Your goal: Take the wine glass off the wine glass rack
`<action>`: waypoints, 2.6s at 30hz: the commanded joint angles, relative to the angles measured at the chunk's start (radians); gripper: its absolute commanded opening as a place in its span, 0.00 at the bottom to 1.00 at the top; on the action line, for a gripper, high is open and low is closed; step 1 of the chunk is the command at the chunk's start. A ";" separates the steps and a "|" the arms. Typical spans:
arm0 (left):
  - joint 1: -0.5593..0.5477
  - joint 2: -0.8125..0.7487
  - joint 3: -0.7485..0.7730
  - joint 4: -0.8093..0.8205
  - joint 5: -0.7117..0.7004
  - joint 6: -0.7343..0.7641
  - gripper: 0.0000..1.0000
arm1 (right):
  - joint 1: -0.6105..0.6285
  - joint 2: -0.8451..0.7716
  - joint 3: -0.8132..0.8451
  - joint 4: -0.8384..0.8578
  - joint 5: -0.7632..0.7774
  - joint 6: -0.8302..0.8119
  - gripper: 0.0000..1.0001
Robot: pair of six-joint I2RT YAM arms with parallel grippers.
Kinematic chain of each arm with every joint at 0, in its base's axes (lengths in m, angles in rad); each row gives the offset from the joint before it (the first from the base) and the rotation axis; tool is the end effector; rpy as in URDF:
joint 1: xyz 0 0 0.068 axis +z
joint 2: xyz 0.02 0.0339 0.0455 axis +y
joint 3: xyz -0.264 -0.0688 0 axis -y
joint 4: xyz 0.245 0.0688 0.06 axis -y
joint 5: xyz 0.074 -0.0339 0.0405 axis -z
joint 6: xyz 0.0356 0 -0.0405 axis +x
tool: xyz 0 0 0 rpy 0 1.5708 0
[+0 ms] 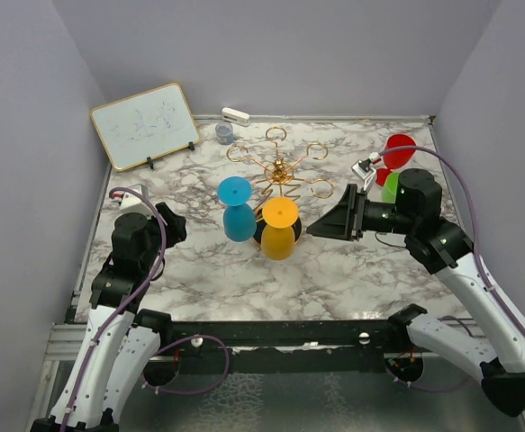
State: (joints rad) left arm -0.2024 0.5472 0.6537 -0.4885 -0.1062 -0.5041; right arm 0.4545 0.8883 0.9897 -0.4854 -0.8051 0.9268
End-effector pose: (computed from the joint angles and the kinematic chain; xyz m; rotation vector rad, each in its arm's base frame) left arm 0.1313 -0.0231 0.2958 -0.3654 1.9337 -0.3618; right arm 0.1528 0.1032 0.3659 -0.0971 2.2287 1.6250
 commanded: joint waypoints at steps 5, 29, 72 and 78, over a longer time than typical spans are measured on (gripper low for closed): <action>0.003 -0.010 -0.006 0.008 -0.025 -0.006 0.56 | 0.105 0.047 0.000 0.148 0.195 0.119 0.46; 0.003 -0.016 -0.008 0.008 -0.015 -0.002 0.56 | 0.195 0.132 0.041 0.197 0.414 0.140 0.34; 0.003 -0.018 -0.008 0.009 -0.015 -0.005 0.56 | 0.199 0.116 0.125 0.200 0.406 0.163 0.01; 0.004 -0.018 -0.008 0.009 -0.014 -0.005 0.55 | 0.199 0.140 0.117 0.242 0.410 0.177 0.01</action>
State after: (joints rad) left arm -0.2024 0.5396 0.6537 -0.4885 -0.1062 -0.5060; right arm 0.6472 1.0168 1.1038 -0.3161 -0.3878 1.0870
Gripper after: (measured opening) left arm 0.555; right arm 0.022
